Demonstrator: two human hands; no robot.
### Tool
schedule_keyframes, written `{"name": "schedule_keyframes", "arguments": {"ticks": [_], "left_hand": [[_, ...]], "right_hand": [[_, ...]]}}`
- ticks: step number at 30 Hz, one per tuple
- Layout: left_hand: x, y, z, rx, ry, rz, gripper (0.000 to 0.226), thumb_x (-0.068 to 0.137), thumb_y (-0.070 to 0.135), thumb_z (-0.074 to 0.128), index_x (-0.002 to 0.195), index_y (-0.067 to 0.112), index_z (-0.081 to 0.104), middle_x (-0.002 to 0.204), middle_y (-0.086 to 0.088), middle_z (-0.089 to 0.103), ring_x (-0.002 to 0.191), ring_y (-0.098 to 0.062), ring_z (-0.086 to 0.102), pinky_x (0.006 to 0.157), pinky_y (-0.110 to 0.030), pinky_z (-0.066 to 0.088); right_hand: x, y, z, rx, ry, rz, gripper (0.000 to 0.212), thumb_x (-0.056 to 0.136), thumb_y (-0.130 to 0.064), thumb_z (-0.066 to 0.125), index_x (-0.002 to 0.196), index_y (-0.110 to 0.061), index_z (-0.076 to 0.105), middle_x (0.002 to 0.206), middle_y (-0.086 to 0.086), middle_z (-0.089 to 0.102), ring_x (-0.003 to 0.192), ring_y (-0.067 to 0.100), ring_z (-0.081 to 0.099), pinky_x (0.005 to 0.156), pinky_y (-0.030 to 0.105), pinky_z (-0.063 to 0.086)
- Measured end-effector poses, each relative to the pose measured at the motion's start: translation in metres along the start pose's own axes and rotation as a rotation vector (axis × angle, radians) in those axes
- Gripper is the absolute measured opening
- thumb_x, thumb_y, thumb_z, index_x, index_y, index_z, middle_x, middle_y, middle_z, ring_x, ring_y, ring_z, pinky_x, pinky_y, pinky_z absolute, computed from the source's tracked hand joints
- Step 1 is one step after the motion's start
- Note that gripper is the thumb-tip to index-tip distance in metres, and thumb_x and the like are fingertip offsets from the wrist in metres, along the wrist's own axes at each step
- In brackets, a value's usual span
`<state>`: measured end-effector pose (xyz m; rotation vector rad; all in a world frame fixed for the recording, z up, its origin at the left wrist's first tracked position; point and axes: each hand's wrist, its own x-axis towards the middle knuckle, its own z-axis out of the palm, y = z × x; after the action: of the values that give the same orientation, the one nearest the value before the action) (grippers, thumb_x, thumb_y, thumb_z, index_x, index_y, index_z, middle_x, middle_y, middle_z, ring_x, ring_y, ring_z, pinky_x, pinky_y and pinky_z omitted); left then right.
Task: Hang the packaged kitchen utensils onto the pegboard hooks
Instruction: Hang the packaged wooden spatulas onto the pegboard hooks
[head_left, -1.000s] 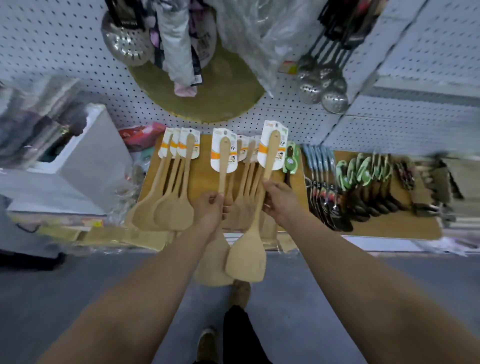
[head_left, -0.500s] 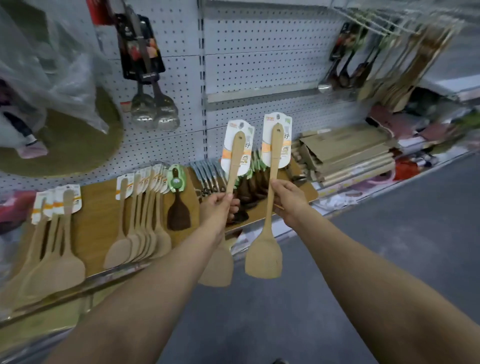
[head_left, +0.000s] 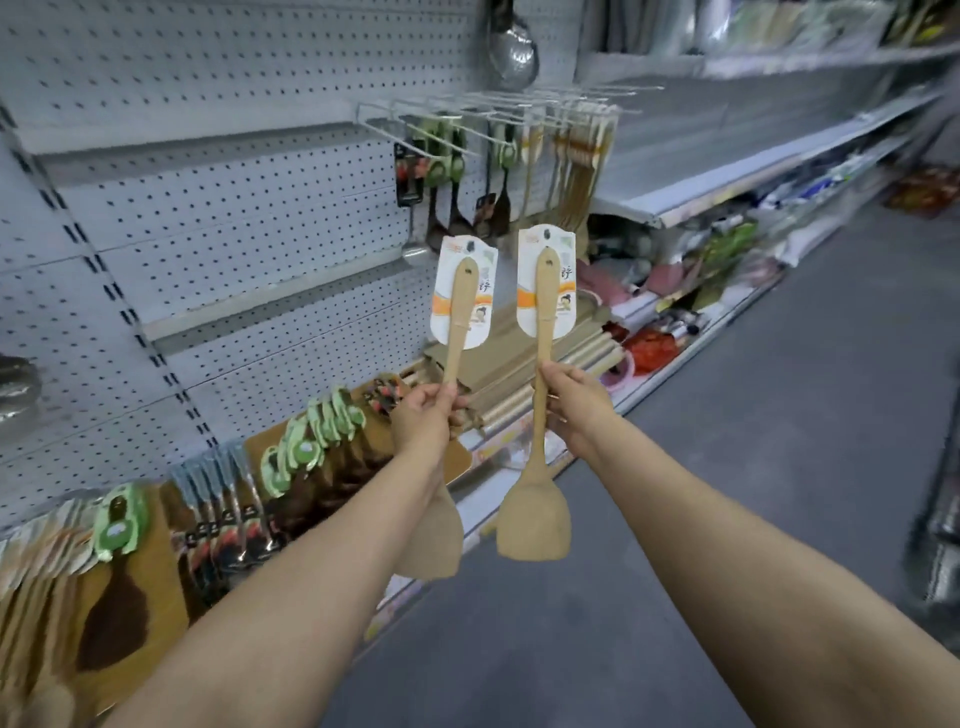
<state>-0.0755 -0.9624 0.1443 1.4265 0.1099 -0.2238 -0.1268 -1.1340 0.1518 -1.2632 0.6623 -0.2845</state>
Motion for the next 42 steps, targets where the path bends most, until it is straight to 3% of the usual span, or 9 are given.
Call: {"name": "schedule_keyframes", "arguments": {"ticks": [5,10,14,21,26,32,37,42], "left_hand": [[0.039,0.003,0.104,0.020,-0.055,0.060,0.014,0.098,0.016,0.059,0.095,0.004,0.066,0.073,0.000,0.070,0.053,-0.006,0.054,0.047,-0.016,0.043],[0.099,0.015,0.227,-0.039,-0.123,0.093,0.018,0.096,0.020,0.063,0.080,0.014,0.062,0.071,-0.001,0.071,0.048,-0.003,0.056,0.048,-0.019,0.042],[0.143,0.036,0.324,-0.031,-0.151,0.106,0.016,0.097,0.022,0.063,0.087,0.010,0.064,0.077,-0.005,0.073,0.051,-0.006,0.056,0.044,-0.016,0.044],[0.211,0.046,0.449,-0.027,-0.179,0.115,0.006,0.097,0.020,0.063,0.097,0.016,0.067,0.075,-0.003,0.073,0.057,-0.010,0.057,0.048,-0.019,0.045],[0.277,0.025,0.516,-0.041,-0.058,0.072,0.013,0.094,0.018,0.067,0.102,0.008,0.070,0.086,-0.003,0.077,0.068,-0.010,0.066,0.064,-0.027,0.053],[0.324,0.014,0.585,-0.082,0.151,0.058,0.012,0.092,0.014,0.069,0.101,0.007,0.072,0.090,-0.006,0.078,0.075,-0.014,0.068,0.070,-0.029,0.056],[0.340,0.020,0.623,-0.110,0.269,0.104,0.012,0.092,0.012,0.068,0.103,0.008,0.069,0.090,-0.006,0.078,0.086,-0.022,0.073,0.081,-0.034,0.058],[0.353,0.022,0.635,-0.071,0.366,0.143,0.005,0.090,0.011,0.070,0.094,0.008,0.069,0.087,-0.008,0.078,0.086,-0.024,0.073,0.084,-0.038,0.057]], "right_hand": [[0.073,-0.046,-0.060,0.038,0.059,-0.046,0.014,0.098,-0.032,0.065,0.095,-0.018,0.068,0.076,-0.001,0.062,0.064,0.016,0.055,0.053,0.030,0.045],[0.164,-0.109,-0.116,0.060,0.104,-0.084,0.016,0.097,-0.034,0.066,0.088,-0.021,0.069,0.077,0.001,0.060,0.067,0.016,0.053,0.063,0.032,0.046],[0.241,-0.166,-0.165,0.035,0.130,-0.102,0.018,0.094,-0.036,0.069,0.092,-0.017,0.071,0.069,0.002,0.057,0.051,0.014,0.049,0.050,0.029,0.041],[0.363,-0.223,-0.230,0.018,0.154,-0.088,0.025,0.089,-0.043,0.074,0.088,-0.018,0.076,0.077,0.004,0.064,0.069,0.021,0.055,0.059,0.032,0.048],[0.468,-0.245,-0.262,-0.029,0.069,-0.119,0.016,0.093,-0.036,0.070,0.096,-0.022,0.076,0.078,0.003,0.067,0.068,0.020,0.058,0.059,0.031,0.049],[0.578,-0.277,-0.283,-0.035,-0.103,-0.056,0.010,0.095,-0.023,0.070,0.091,-0.014,0.073,0.072,0.004,0.061,0.062,0.018,0.052,0.054,0.026,0.044],[0.641,-0.303,-0.282,-0.069,-0.250,-0.059,0.010,0.096,-0.020,0.067,0.096,-0.012,0.073,0.076,0.005,0.068,0.063,0.016,0.059,0.056,0.024,0.048],[0.679,-0.297,-0.264,-0.078,-0.366,0.019,0.016,0.091,-0.032,0.072,0.092,-0.018,0.078,0.082,0.011,0.072,0.073,0.029,0.065,0.067,0.039,0.060]]}}
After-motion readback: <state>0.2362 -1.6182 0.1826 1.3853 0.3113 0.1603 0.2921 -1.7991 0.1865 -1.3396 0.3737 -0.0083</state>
